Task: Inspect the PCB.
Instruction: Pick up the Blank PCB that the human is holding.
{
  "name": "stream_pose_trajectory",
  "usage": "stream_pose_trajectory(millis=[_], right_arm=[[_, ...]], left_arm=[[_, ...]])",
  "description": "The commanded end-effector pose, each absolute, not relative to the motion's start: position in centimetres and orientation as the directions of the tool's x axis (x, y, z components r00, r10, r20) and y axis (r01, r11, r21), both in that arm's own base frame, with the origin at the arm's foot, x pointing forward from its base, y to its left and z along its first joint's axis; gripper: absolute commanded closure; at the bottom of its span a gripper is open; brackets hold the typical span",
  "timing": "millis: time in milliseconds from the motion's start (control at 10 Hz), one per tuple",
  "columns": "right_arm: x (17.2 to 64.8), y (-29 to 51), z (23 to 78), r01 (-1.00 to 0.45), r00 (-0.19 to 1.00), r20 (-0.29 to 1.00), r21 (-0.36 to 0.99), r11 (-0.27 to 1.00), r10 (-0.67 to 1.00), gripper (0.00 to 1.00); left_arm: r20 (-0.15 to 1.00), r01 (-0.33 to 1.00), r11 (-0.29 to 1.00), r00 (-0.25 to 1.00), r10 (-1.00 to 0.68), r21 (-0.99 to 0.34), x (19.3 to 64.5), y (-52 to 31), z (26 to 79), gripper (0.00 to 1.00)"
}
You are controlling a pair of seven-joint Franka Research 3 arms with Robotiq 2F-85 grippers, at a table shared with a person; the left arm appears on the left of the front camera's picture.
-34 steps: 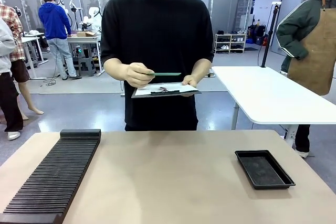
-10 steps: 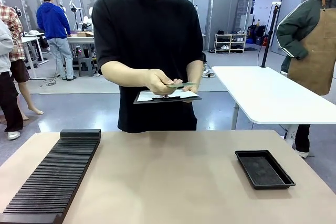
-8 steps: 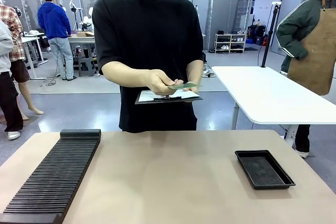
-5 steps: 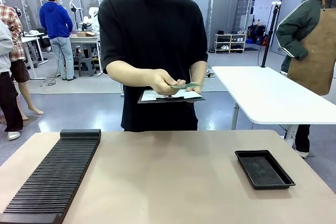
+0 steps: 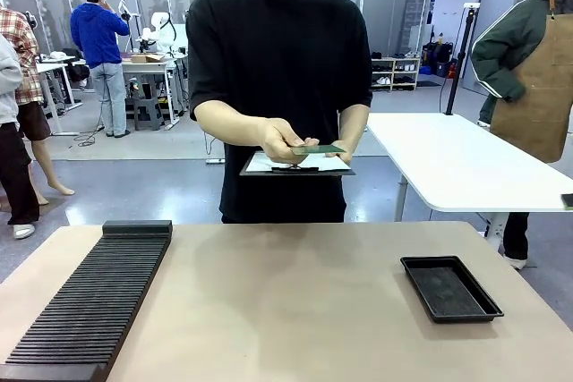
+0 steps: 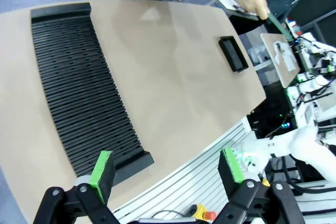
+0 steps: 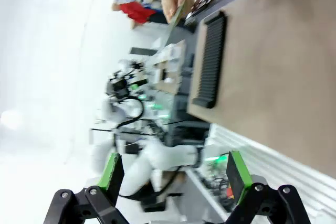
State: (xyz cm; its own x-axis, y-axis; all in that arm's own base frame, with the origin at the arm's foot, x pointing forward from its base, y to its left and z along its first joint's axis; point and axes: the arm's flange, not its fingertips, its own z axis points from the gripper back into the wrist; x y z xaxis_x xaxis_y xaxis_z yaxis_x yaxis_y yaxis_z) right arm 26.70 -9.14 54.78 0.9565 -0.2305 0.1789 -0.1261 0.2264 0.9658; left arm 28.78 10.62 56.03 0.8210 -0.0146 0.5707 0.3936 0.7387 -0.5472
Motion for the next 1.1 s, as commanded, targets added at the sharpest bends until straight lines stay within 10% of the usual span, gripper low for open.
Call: stream_pose_trajectory(millis=[0, 1000], right_arm=[[29.6, -7.2, 54.1, 0.051, 0.968, -0.013, 0.987, 0.15, -0.25, 0.0], [39.2, 4.1, 50.4, 0.286, 0.957, -0.283, 0.958, 0.029, -0.069, 0.0]], left_arm=[[0.569, 0.395, 0.745, 0.822, -0.025, -0.537, 28.8, 10.5, 56.1, 0.0], [0.569, 0.395, 0.745, 0.822, -0.025, -0.537, 28.8, 10.5, 56.1, 0.0]])
